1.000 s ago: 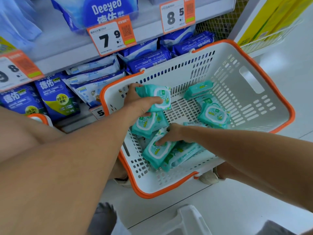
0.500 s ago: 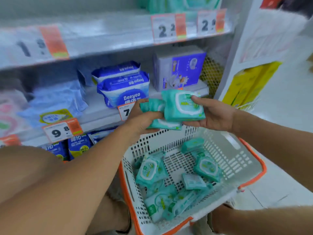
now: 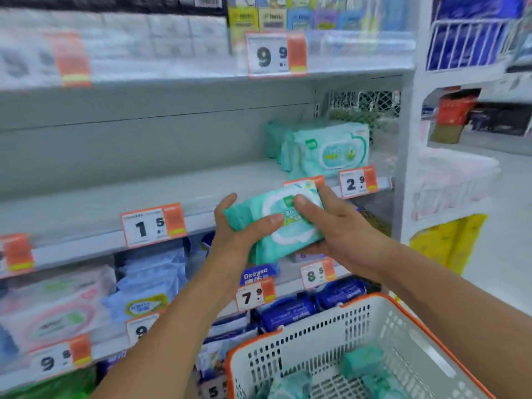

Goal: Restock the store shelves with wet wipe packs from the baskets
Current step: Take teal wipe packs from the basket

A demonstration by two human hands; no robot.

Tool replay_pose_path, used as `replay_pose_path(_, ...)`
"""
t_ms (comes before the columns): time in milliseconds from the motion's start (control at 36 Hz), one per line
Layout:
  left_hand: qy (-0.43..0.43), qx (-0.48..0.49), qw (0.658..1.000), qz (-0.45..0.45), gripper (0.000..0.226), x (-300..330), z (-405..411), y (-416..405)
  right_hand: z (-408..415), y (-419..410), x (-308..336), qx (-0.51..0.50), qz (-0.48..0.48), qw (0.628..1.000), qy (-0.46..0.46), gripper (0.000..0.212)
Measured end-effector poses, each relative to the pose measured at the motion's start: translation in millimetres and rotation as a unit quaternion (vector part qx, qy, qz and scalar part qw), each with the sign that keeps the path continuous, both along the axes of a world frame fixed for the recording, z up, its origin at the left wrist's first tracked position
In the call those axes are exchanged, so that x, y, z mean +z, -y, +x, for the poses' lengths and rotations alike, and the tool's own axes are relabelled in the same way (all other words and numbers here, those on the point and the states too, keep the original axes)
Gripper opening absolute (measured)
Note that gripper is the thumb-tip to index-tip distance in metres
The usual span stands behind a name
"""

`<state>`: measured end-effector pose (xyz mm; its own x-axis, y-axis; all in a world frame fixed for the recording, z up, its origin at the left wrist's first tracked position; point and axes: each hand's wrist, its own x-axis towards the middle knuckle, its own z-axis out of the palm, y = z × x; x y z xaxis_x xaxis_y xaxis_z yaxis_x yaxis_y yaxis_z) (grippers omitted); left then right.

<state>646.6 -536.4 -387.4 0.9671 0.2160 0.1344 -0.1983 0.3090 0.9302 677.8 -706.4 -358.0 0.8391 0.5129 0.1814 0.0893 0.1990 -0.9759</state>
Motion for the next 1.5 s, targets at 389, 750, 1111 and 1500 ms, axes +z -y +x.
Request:
replay_pose_path(389, 0.092, -0.071, 0.951, 0.286, 0.140, 97, 88, -74, 110, -42, 61, 0.078, 0.023, 0.995, 0.064, 0.106)
replay_pose_path(750, -0.076, -0.053, 0.891, 0.445, 0.141, 58, 187, -122, 185, -112, 79, -0.019, -0.548, 0.730, 0.408, 0.117)
replay_pose_path(1111, -0.290, -0.130, 0.578, 0.752, 0.127, 51, 196, -186, 269, -166, 81, 0.021, -0.681, 0.593, 0.428, 0.132)
replay_pose_path(1500, -0.295, -0.133, 0.568, 0.757, 0.108, 46, 203, -188, 340, -189, 64, -0.082, -0.655, 0.633, 0.404, 0.121)
